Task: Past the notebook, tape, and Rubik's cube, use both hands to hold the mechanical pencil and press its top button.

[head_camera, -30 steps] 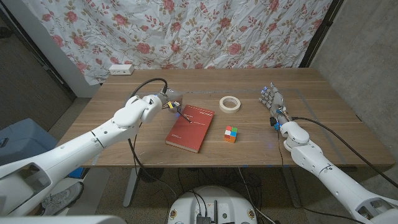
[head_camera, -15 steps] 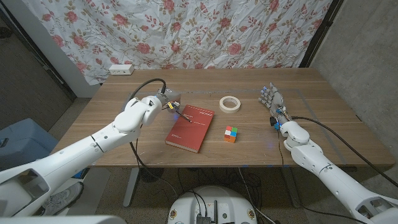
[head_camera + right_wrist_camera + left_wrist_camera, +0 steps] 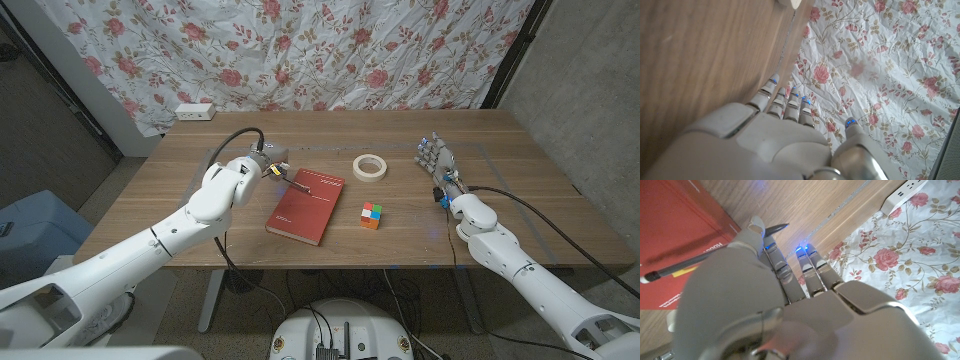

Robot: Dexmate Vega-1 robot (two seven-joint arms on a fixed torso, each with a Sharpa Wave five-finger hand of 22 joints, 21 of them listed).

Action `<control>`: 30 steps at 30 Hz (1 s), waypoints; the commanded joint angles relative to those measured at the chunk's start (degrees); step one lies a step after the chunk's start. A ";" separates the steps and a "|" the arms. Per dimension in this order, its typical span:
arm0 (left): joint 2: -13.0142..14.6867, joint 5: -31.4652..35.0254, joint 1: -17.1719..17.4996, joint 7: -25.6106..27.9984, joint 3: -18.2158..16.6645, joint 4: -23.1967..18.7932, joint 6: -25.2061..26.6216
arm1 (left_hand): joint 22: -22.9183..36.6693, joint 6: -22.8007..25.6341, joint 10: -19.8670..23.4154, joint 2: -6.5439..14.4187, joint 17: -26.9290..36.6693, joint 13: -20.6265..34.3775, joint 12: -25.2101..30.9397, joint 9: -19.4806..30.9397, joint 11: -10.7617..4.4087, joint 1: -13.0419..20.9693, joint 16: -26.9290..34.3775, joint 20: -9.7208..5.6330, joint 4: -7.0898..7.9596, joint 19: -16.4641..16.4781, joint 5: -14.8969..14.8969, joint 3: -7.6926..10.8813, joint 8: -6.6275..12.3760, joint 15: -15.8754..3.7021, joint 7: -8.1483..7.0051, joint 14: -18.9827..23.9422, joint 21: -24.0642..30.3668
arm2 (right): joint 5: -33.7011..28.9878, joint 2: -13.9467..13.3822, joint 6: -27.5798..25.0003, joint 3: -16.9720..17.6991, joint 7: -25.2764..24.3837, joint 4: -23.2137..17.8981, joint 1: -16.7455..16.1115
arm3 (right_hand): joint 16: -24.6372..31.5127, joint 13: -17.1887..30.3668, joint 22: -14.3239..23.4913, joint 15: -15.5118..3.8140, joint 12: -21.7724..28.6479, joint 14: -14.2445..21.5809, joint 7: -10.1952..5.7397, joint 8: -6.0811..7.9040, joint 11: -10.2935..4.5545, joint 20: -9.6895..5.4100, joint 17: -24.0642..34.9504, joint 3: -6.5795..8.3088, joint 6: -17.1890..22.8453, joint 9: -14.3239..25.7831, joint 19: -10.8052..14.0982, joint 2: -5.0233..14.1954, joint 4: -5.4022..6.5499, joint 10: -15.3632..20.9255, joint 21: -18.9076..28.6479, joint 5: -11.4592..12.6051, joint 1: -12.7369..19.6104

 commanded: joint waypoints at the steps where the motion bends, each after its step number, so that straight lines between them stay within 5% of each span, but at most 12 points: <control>1: -1.54 2.18 2.18 -0.79 -0.45 -2.67 6.27 | 0.20 0.77 1.79 0.20 0.14 0.12 -0.07 0.37 -1.28 0.60 0.55 -5.40 -0.14 0.23 0.08 -0.30 -0.04 -10.53 -0.03 0.73 0.02 | -0.89 -0.45 0.31 -0.43 0.56 -0.18 0.55 | 0.35 0.15 0.27 -0.08 0.24 0.35 0.01 0.00 0.16 0.01 -0.06 0.41 0.43 0.29 0.24 0.99 0.02 0.30 0.28 0.08 -0.06; 30: -11.16 5.07 2.58 1.92 2.00 -2.25 19.37 | 0.18 0.72 2.45 0.09 0.06 0.16 -0.71 0.51 -1.37 0.88 0.19 -5.15 0.12 -0.85 0.08 -0.82 -0.70 -10.46 -0.44 0.64 -0.42 | -6.52 -1.72 4.89 -0.51 -2.44 -2.94 -1.61 | 0.46 0.15 0.26 -0.13 0.22 0.42 -0.17 0.01 0.27 0.09 -0.16 0.35 0.72 0.29 0.15 0.86 -0.08 0.31 0.26 0.04 -0.08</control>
